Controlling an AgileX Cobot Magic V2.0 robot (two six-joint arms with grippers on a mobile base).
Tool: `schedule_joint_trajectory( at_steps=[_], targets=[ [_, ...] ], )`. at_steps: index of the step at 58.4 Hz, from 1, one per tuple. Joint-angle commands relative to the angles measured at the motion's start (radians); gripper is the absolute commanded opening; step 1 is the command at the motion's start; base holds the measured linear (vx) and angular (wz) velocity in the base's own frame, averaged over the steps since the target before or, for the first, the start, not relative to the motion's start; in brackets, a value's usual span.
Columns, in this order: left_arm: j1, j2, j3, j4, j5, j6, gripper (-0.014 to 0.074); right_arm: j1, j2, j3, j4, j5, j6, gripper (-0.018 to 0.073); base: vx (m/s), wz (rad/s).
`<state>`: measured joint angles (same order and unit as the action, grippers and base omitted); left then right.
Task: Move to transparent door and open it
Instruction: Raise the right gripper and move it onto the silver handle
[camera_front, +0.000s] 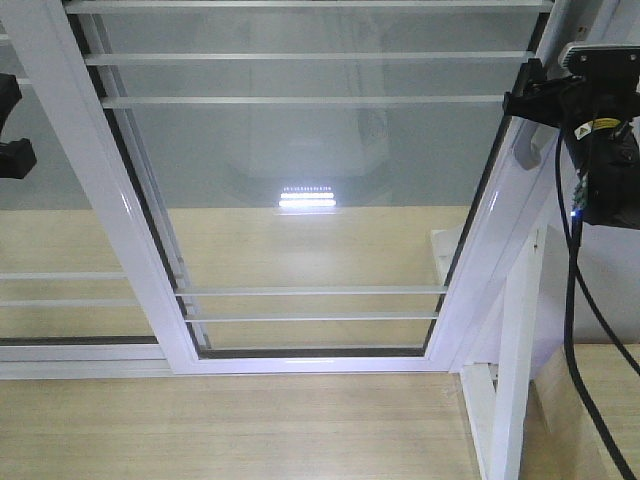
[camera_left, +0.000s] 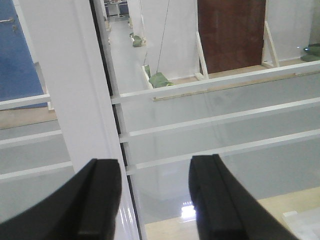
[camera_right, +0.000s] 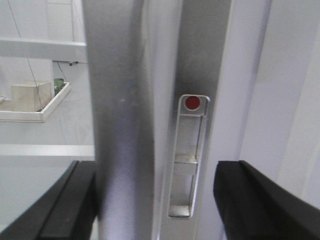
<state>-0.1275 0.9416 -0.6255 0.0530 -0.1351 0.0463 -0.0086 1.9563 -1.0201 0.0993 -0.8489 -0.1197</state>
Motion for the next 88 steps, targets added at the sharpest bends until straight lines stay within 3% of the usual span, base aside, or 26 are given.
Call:
schedule_joint_trajectory(
  at_steps=[1,14,47,88],
  targets=[
    [0.000,-0.011,-0.037,-0.006,-0.083,-0.009,0.0450,-0.006,-0.047,-0.032,-0.028,-0.095,0.009,0.0454,0.00,0.00],
    [0.000,-0.011,-0.037,-0.006,-0.085,-0.009,0.0450,-0.003,-0.039,-0.032,-0.064,-0.099,0.039,0.0380,0.00,0.00],
    [0.000,-0.011,-0.037,-0.006,-0.085,-0.009,0.0450,0.011,-0.039,-0.032,-0.150,-0.093,0.038,0.0378,0.00,0.00],
    [0.000,-0.011,-0.034,-0.006,-0.079,-0.009,0.0450,0.189,-0.039,-0.032,-0.176,-0.115,0.035,0.0378,0.00,0.00]
  ],
)
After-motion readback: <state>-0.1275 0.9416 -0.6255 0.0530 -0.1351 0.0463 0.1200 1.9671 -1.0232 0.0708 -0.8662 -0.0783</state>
